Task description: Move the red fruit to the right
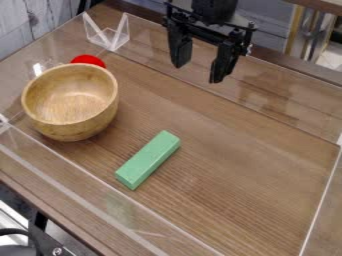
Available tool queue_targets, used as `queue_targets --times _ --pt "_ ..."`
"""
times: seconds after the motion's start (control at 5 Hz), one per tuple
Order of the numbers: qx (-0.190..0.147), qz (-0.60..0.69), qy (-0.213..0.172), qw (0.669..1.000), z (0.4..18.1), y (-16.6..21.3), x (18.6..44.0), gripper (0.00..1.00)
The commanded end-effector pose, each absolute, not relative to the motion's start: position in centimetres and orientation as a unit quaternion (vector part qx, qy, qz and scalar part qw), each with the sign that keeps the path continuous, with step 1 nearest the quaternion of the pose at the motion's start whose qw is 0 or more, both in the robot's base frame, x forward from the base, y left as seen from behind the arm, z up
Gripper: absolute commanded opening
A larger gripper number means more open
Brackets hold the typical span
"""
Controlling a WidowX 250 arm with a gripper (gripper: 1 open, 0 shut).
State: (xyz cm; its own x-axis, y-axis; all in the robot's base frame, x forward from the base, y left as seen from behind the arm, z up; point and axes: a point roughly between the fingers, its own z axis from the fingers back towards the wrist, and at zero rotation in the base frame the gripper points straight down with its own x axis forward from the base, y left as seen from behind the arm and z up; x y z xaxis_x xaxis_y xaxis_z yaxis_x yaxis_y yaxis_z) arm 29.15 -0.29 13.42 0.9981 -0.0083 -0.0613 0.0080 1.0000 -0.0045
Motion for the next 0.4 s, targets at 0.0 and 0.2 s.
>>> queue_targets --times 0.0,0.2 --pt "-0.002 -0.021 0.042 0.999 13.7 0.3 28.4 1.00" --pt "-0.002 -0.057 0.048 0.997 13.6 3.2 28.6 1.00"
